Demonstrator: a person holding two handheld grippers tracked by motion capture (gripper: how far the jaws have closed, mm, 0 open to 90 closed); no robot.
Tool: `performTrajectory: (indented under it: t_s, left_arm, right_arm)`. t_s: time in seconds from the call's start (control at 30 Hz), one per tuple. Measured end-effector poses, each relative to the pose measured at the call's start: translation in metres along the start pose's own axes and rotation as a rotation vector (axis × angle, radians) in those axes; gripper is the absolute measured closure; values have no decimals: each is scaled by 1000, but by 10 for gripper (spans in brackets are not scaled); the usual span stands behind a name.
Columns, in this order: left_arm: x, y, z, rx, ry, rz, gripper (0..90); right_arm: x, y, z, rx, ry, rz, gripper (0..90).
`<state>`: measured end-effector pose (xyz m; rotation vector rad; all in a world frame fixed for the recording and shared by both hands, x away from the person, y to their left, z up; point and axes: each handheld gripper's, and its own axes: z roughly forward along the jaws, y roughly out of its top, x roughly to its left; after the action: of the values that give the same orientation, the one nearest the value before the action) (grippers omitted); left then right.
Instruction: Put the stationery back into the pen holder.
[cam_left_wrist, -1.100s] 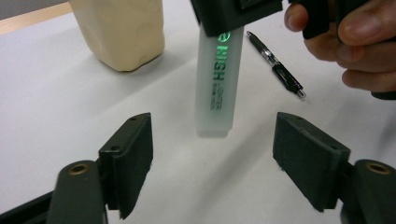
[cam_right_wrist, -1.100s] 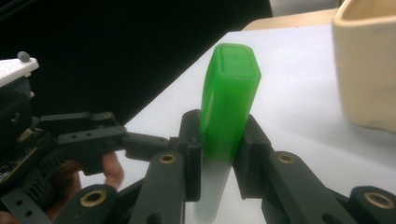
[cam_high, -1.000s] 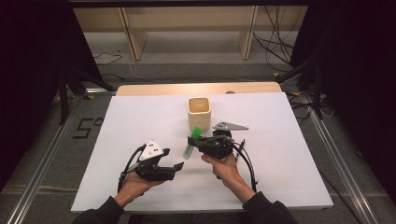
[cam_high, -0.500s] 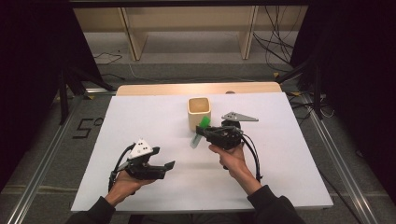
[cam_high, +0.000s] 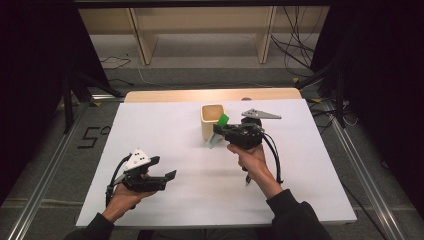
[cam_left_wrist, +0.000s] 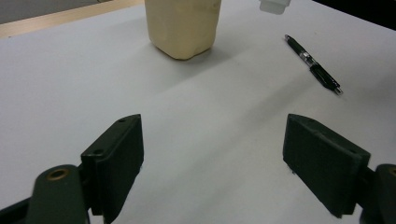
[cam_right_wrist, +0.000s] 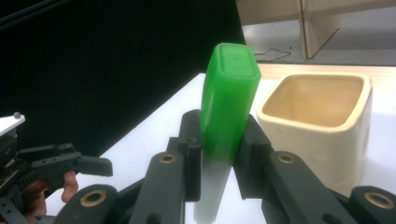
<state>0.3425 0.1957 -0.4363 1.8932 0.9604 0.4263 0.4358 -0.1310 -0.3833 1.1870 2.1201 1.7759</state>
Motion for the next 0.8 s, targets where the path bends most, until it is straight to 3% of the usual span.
performTrajectory:
  t_s: [0.8]
  left_arm:
    - [7,-7,-10,-48,44,-40,195]
  right_arm:
    - [-10,34,9,5,-18,10,755]
